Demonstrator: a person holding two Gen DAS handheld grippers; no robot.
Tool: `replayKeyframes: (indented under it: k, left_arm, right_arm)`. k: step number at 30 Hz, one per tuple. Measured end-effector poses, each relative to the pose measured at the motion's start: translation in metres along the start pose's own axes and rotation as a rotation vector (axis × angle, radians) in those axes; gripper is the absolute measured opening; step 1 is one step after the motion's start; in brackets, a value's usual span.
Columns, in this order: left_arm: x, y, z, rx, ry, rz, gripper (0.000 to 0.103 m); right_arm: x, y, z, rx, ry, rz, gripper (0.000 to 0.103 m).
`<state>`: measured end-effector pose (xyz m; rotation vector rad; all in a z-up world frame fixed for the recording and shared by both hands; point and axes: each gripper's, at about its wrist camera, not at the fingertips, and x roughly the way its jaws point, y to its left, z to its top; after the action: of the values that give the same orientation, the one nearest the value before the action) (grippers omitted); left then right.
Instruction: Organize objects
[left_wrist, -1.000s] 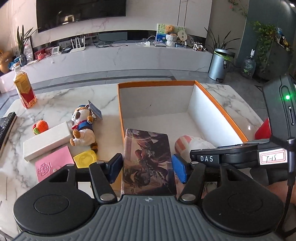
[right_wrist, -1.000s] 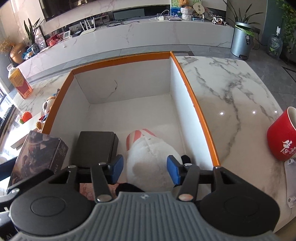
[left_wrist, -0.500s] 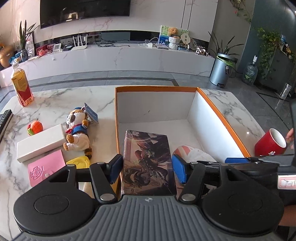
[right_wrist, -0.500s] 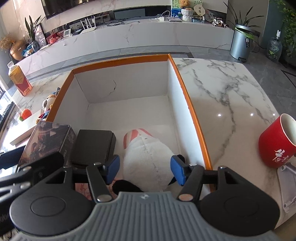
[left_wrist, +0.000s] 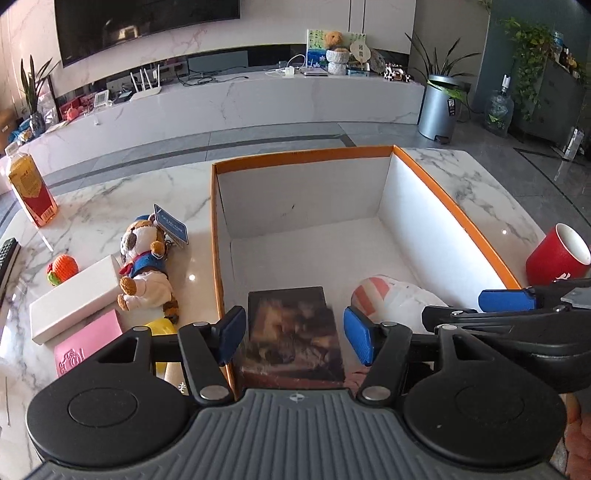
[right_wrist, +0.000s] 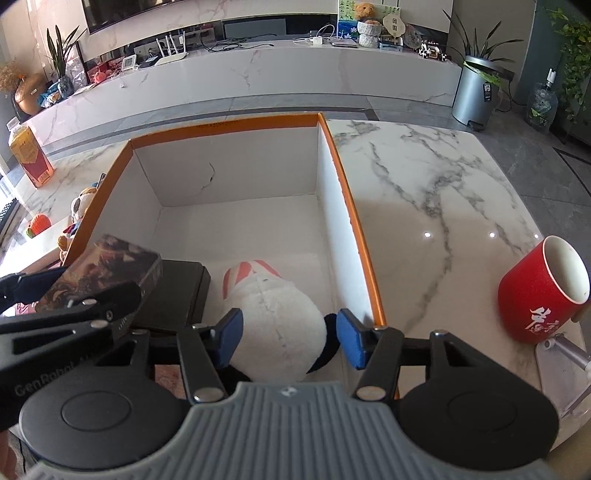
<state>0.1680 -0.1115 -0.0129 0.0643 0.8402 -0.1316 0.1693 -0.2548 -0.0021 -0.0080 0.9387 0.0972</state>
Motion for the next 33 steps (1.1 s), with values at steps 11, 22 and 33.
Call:
replayKeyframes:
  k: [11,22,33]
  left_arm:
    - [-0.036,0.016,-0.003,0.064,-0.084,0.087,0.096]
    - [-0.039,0.107,-0.028,-0.124,-0.001,0.153,0.096]
    - [-0.022,0.172,-0.057,-0.255,0.093,0.228,0.096]
  right_arm:
    - [-0.002,0.000,0.000,0.043,0.003,0.060,0.067]
    - [0.000,0.052,-0.003,-0.066,0.060,0.217,0.031]
    - [-0.012,0.098,-0.003,-0.081,0.033,0.240,0.052]
